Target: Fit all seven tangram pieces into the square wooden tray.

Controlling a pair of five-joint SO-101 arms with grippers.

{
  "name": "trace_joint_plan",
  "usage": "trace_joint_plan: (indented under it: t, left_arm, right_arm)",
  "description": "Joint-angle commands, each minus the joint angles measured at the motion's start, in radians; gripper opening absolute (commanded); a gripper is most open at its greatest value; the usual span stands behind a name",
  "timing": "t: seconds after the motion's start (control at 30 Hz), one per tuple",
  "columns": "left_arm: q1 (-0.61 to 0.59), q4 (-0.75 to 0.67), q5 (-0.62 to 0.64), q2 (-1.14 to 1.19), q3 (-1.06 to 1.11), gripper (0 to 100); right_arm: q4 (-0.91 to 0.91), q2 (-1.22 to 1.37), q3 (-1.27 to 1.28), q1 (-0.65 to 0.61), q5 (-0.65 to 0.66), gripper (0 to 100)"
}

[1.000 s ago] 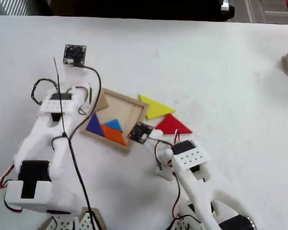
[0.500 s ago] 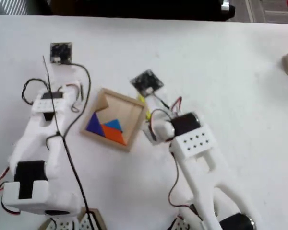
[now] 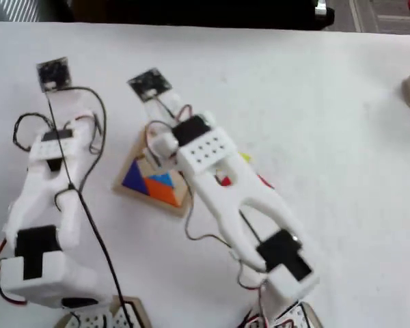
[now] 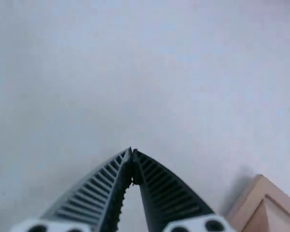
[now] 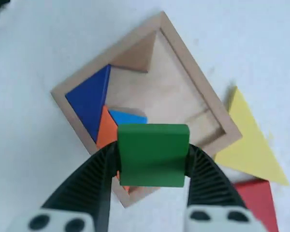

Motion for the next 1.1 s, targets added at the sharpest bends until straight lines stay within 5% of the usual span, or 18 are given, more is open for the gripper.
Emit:
trace_joint_plan:
  t: [0.0,0.27,0.57,0.83,1.07]
  left_arm:
    - [-0.03,0.025,0.055,0.056,-0.132,2]
    - [-0.044,0.098,0.055,0.134,-0.238,2]
    - [-0.041,0.098,0.051,0.134,-0.238,2]
    - [-0.041,0.098,0.049,0.134,-0.236,2]
    - [-0.001,0.109,0.049,0.134,-0.23,2]
  right_arm:
    - [-0.001,0.143,-0.193,-0.044,-0.043,7.4]
    - [-0.002,0.43,-0.407,-0.064,-0.038,7.9]
    - [0.16,0.519,-0.597,-0.062,-0.037,32.0]
    - [0.483,0.447,-0.79,-0.012,-0.037,21.6]
    - [0.47,0.364,-0.618,0.209,0.003,1.7]
